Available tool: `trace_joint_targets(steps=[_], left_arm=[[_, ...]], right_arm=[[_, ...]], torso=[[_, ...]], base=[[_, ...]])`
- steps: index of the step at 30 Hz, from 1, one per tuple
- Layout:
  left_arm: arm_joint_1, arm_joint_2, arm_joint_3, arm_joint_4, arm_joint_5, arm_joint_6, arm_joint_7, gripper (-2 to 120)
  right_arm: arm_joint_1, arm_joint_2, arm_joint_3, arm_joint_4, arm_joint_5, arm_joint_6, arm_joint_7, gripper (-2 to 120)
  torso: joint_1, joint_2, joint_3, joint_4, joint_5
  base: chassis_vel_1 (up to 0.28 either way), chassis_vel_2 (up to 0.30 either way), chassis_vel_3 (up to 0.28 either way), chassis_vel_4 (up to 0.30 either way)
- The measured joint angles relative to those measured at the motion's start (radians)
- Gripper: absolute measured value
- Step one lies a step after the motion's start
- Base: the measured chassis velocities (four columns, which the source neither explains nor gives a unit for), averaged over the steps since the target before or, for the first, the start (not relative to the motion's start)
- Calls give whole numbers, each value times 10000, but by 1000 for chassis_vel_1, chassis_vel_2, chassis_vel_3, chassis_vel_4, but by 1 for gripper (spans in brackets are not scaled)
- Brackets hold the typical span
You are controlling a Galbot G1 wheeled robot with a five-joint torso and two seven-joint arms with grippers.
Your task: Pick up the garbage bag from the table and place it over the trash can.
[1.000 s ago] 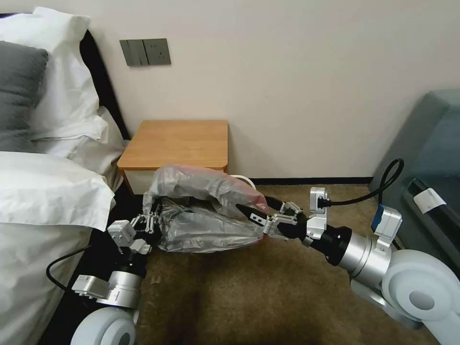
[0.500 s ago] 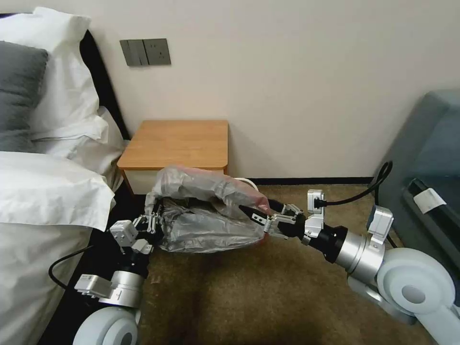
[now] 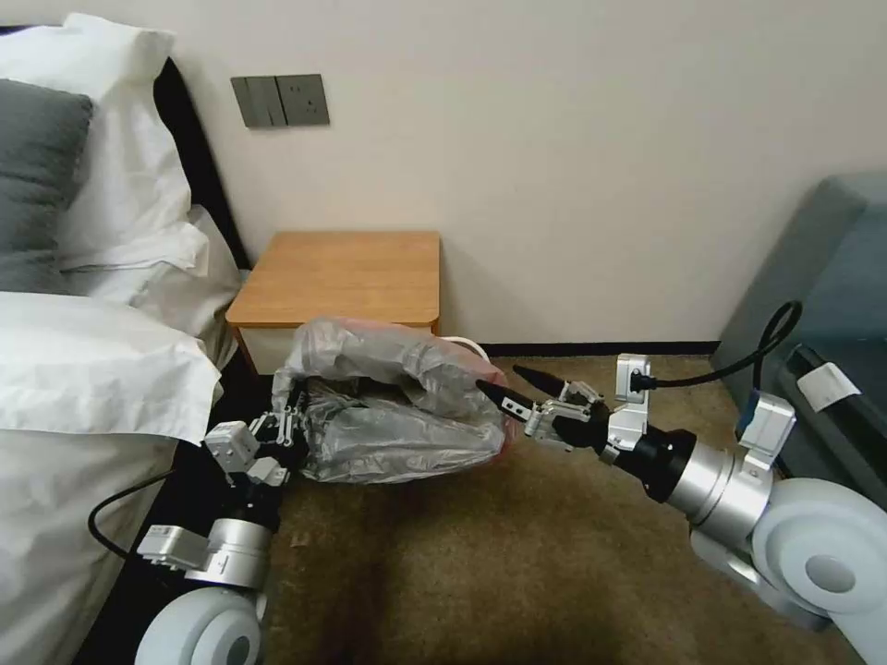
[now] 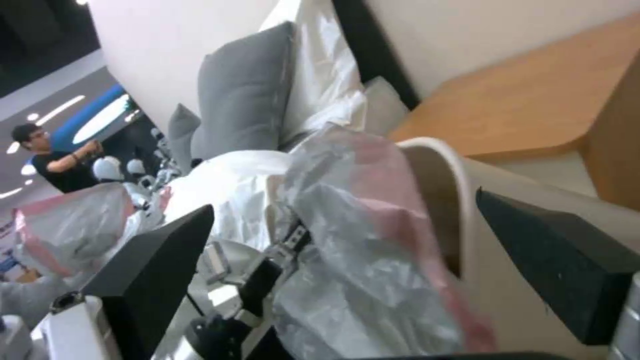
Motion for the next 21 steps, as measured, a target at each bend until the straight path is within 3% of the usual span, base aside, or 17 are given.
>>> trace_joint_targets(steps=[11,21], left_arm=[[11,3,48,-82,109,2,171,7],[58,22,78,-173,338,-64,524,7]], right_arm=[[439,-272,-459,-144,0,-22,-71,100],[1423,-1112,-755,-457,938,-216,33,100]], torso=[[0,0,0,0,0],[0,0,0,1,0]], base=[[0,0,0,0],[0,0,0,0]])
